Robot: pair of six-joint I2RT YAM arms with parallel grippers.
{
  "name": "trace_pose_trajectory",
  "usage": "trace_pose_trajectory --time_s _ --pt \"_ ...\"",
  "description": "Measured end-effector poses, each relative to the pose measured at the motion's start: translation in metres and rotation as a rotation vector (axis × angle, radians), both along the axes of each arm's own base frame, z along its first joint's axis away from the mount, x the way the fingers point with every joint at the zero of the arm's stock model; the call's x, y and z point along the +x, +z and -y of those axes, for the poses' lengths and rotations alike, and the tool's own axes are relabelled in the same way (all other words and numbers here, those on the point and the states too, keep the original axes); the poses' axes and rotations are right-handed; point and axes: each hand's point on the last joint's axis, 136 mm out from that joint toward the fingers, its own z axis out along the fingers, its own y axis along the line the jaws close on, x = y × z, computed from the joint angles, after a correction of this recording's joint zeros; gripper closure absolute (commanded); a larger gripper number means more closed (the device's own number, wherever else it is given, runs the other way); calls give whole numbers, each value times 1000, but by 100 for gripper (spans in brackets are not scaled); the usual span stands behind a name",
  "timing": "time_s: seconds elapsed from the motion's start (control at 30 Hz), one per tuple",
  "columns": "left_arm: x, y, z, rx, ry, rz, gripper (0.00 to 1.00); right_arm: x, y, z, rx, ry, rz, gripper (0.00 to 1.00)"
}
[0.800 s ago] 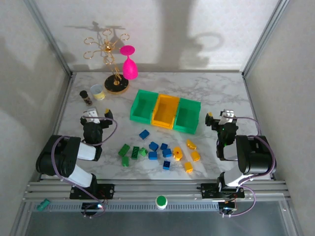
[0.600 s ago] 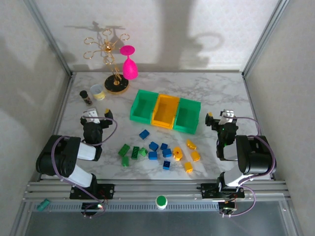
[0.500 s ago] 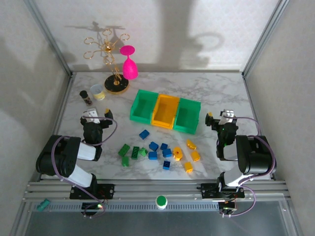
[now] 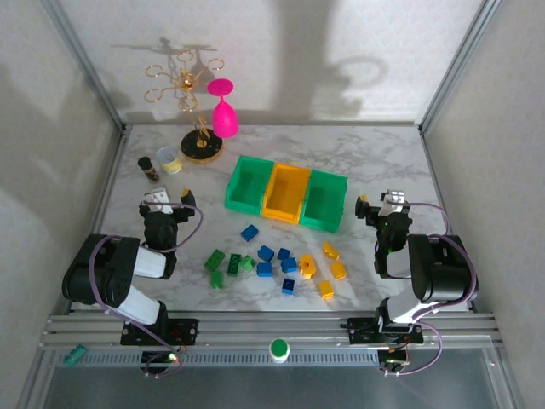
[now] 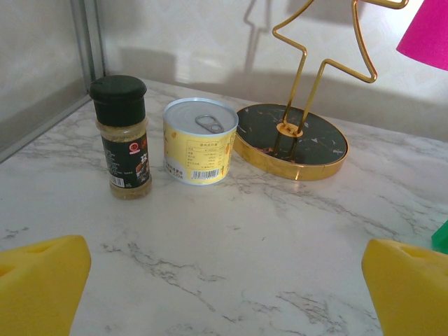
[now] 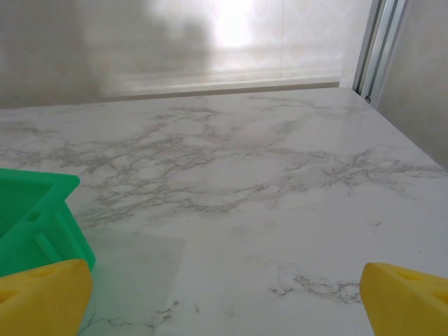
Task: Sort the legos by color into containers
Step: Pick up the lego from the bottom-center of the table.
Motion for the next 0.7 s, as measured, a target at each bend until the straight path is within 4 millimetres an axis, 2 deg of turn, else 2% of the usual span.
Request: trace_pose_trajectory --time_s 0.57,0.63,0.7 --pt "1 -1 2 0 -10 -17 1 3 1 -5 1 30 -12 1" --pt "7 3 6 4 -36 -35 1 8 10 -8 1 50 -7 1" --pt "17 21 12 5 -65 -22 1 10 29 -9 0 53 33 1"
